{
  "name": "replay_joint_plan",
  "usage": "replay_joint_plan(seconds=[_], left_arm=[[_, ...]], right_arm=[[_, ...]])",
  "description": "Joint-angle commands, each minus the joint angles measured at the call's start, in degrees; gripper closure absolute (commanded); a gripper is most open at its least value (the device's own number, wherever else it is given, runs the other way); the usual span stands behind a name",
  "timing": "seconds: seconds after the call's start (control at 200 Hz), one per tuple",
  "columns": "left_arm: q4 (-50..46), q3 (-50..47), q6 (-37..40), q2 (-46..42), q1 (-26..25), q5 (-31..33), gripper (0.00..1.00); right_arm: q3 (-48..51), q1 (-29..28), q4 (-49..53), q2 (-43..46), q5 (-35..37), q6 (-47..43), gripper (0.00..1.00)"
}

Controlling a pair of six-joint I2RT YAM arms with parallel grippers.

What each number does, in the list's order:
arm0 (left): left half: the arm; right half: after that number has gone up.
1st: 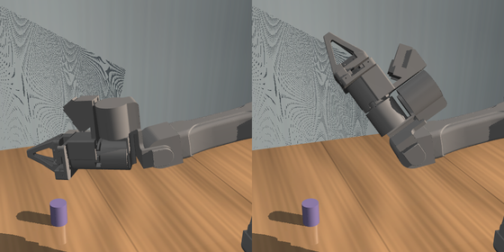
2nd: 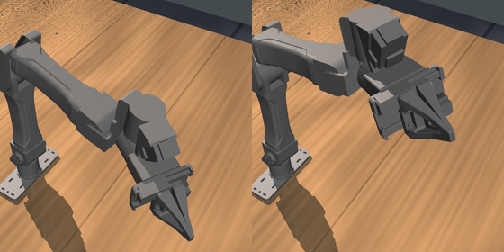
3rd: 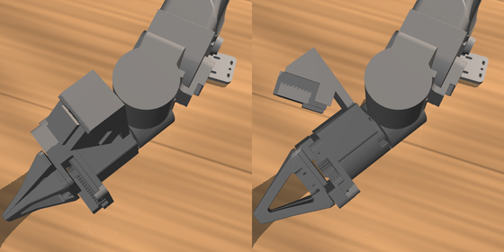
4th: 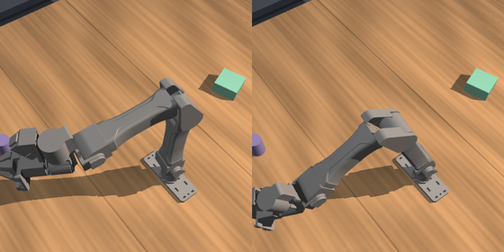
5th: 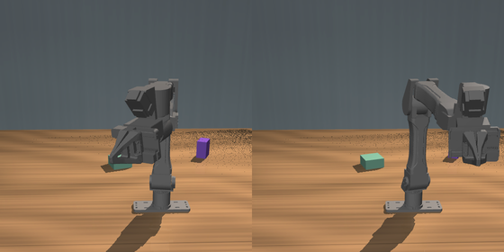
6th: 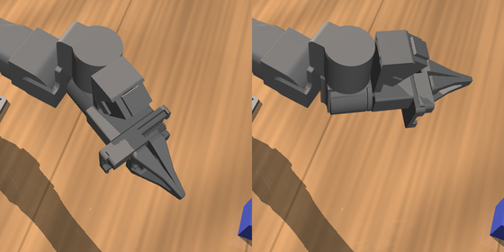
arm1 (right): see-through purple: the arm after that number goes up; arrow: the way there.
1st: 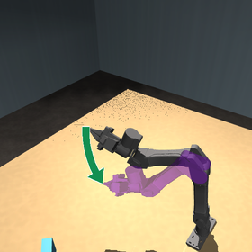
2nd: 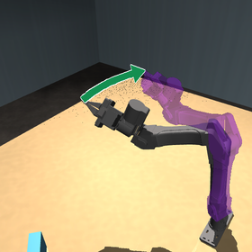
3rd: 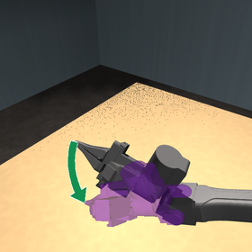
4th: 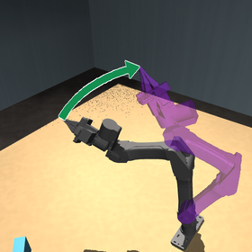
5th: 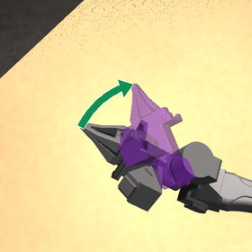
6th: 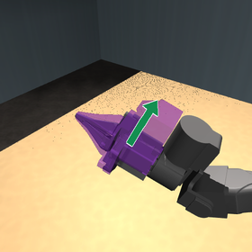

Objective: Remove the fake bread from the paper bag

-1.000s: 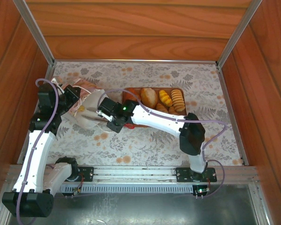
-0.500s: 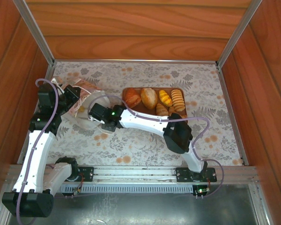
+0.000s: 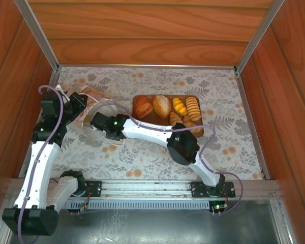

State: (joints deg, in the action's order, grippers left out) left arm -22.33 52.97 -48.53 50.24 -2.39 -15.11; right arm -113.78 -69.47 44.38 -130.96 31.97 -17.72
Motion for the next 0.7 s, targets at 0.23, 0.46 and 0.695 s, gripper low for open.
replay_joint_plan(seconds=[0.23, 0.46, 0.695], left_arm=[[0.35, 0.55, -0.44, -0.49, -0.19, -0.27, 1.00], [0.35, 0.16, -0.25, -1.02, -0.23, 0.12, 1.00], [0.35, -0.19, -0.16, -0.78, -0.22, 0.40, 1.00]], right_arm=[[-6.14, -0.07, 5.17, -2.23, 3.31, 7.04, 0.70], [-7.33, 0.87, 10.33, 1.19, -1.83, 13.89, 0.75], [-2.89, 4.14, 13.44, 9.39, -16.60, 22.18, 0.76]])
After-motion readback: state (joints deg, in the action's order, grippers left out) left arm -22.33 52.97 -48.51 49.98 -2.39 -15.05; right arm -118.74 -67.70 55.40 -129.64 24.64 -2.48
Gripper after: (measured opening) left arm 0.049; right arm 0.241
